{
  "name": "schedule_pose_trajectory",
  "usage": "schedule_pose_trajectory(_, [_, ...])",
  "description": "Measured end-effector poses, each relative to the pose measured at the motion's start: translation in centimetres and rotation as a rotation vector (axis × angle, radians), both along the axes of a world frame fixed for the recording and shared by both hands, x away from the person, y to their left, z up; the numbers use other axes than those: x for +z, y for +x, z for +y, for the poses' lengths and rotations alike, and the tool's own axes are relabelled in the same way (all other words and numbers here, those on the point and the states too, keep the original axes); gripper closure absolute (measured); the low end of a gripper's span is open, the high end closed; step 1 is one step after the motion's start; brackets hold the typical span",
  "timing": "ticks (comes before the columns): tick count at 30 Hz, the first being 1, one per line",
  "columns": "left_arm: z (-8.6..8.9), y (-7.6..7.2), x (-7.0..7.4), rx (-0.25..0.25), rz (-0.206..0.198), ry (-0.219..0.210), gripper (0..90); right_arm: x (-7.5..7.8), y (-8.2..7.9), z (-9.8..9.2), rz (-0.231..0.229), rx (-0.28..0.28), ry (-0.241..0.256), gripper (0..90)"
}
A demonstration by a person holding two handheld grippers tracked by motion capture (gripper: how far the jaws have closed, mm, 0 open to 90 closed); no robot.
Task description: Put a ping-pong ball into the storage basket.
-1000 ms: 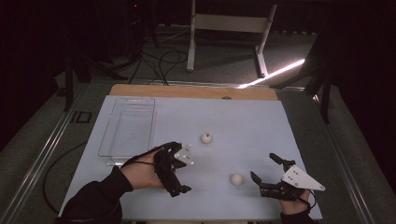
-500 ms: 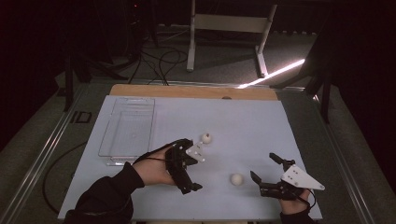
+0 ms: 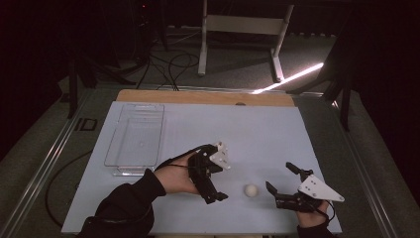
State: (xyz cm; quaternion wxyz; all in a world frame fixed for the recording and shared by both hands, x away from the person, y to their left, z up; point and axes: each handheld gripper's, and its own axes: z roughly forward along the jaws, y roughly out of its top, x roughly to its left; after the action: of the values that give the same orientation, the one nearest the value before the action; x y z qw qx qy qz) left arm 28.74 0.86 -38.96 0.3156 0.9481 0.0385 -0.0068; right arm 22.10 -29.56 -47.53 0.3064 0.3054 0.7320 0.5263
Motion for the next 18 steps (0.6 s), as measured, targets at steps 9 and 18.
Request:
schedule_pose_trajectory(9, [-1.7, 0.1, 0.1, -0.025, -0.004, -0.011, 0.4, 0.0, 0.0, -0.1, -0.003, -0.002, -0.001, 9.1])
schedule_pose_trajectory(18, [-3.4, 0.2, -0.1, -0.056, -0.010, -0.027, 0.4, 0.0, 0.1, 0.0, 0.001, -0.006, -0.001, 9.1])
